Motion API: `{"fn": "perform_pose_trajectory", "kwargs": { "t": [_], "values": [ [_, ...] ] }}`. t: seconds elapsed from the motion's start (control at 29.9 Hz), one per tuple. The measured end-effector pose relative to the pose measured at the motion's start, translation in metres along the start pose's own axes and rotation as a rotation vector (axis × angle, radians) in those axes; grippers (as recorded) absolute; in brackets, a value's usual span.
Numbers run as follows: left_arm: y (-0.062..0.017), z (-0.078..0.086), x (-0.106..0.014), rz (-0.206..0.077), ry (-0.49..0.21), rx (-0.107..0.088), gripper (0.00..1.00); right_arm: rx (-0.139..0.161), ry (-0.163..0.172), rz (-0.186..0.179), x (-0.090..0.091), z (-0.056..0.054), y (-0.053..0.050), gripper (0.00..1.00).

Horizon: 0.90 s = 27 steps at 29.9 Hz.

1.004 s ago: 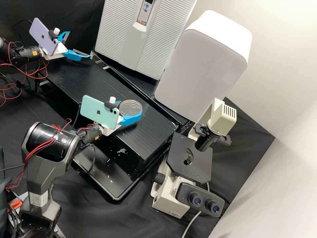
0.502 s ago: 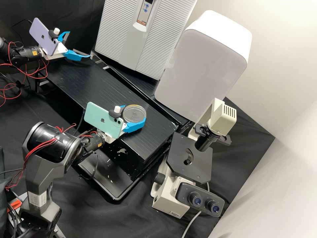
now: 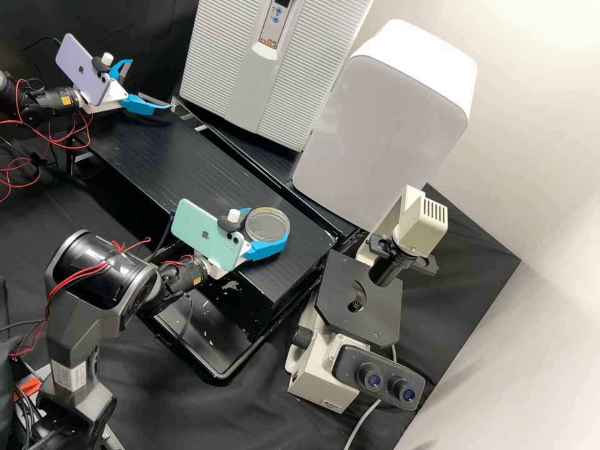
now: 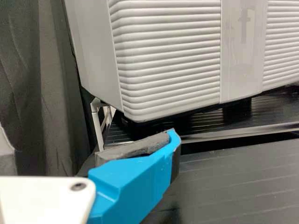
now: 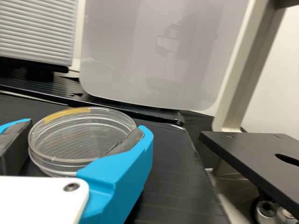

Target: Slide the petri dish to the right

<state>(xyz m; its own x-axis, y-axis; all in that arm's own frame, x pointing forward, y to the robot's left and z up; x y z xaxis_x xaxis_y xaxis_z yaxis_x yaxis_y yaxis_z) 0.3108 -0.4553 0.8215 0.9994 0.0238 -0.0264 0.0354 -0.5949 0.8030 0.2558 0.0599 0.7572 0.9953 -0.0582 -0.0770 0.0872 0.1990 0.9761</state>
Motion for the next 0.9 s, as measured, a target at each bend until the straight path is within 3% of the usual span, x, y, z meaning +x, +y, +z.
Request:
{"fn": "perform_pose_trajectory", "kwargs": {
  "t": [0.23,0.27,0.74,0.9],
  "values": [
    [0.0000,0.0000,0.0000,0.000,0.000,0.000,1.00,-0.003,0.001,0.000,0.0010,0.0018,0.0010,0.00],
    [0.0000,0.0000,0.0000,0.000,0.000,0.000,1.00,-0.004,0.002,0.001,0.0011,0.0021,0.0012,1.00],
    [0.0000,0.0000,0.0000,0.000,0.000,0.000,1.00,0.000,-0.003,0.002,0.0015,0.0023,0.0015,1.00],
    [0.0000,0.0000,0.0000,0.000,0.000,0.000,1.00,0.014,-0.028,0.009,0.0016,0.0028,0.0016,1.00]
  ]
}}
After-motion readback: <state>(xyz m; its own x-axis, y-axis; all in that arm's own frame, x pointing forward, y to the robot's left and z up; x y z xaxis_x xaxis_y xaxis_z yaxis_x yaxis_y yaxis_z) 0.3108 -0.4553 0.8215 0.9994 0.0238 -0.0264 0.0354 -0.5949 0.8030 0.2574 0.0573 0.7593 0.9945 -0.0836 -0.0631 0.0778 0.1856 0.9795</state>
